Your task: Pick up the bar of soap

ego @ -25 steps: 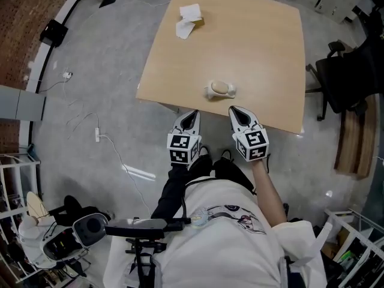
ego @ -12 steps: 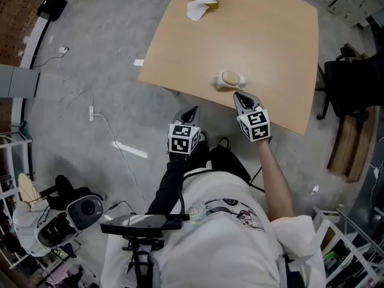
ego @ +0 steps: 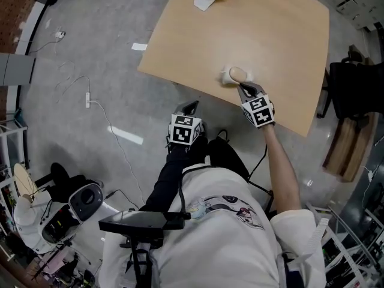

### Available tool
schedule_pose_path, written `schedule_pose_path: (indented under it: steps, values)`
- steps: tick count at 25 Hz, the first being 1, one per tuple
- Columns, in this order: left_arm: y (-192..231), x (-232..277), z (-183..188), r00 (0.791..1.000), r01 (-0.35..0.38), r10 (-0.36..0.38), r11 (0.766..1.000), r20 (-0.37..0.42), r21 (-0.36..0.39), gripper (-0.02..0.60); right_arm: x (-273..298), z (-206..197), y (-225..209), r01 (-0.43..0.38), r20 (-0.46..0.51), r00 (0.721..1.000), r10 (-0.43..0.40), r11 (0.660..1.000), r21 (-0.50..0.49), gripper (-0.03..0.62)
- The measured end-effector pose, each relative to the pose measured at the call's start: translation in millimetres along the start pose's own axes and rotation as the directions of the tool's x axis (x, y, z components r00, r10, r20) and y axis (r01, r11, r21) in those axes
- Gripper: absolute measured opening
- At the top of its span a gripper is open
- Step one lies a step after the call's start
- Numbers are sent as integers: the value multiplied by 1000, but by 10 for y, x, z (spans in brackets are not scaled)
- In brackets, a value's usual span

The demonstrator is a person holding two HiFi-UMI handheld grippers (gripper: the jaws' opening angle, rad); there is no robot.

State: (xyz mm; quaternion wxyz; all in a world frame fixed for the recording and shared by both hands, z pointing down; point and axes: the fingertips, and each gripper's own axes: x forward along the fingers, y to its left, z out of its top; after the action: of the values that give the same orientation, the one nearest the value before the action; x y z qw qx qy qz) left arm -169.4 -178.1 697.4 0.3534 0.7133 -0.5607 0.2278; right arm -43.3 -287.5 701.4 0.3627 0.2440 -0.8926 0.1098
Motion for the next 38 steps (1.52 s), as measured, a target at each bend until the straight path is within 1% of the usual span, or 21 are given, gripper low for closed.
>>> schedule_pose_path:
  steps: [4, 7, 10, 13, 15, 18, 20, 25, 27, 30, 35, 37, 38]
  values:
    - [204, 8, -37, 998, 7, -8, 1000, -55, -24, 5, 235, 72, 1, -22, -58, 998, 18, 997, -68, 6]
    - [102, 202, -56, 998, -5, 3, 999, -59, -31, 5, 342, -163, -204, -64, -105, 993, 52, 991, -120, 56]
    - [61, 273, -50, 998, -11, 9, 999, -58, -36, 5, 443, -312, -334, -106, -160, 984, 74, 975, -197, 107]
    - [67, 259, -78, 998, -7, 5, 999, -64, -39, 5, 549, -400, -402, -153, -237, 968, 83, 944, -293, 178]
    - [58, 236, -121, 998, -1, -2, 999, -65, -38, 5, 629, -472, -447, -192, -294, 952, 87, 916, -352, 208]
    - [54, 177, -217, 998, 6, -8, 999, -66, -40, 5, 757, -567, -485, -257, -371, 925, 88, 862, -436, 224]
    - [78, 133, -304, 997, -2, -2, 999, -72, -51, 5, 832, -603, -498, -292, -405, 910, 90, 832, -472, 224]
    - [176, 54, -444, 997, -27, 22, 997, -78, -67, 5, 945, -665, -494, -387, -487, 865, 122, 780, -492, 238]
    - [223, 30, -472, 996, -36, 30, 997, -79, -75, 5, 975, -684, -496, -412, -513, 849, 125, 766, -494, 242]
    - [274, -17, -504, 996, -43, 36, 995, -82, -86, 5, 985, -657, -477, -433, -534, 834, 140, 766, -476, 244]
    - [264, -64, -599, 996, -40, 32, 995, -88, -90, 5, 1001, -721, -494, -469, -551, 810, 201, 787, -401, 244]
    - [268, -76, -637, 995, -41, 33, 995, -91, -91, 5, 1009, -719, -503, -484, -551, 804, 223, 783, -389, 244]
    - [274, -85, -652, 995, -43, 34, 995, -92, -92, 5, 1012, -704, -506, -486, -549, 805, 224, 780, -395, 244]
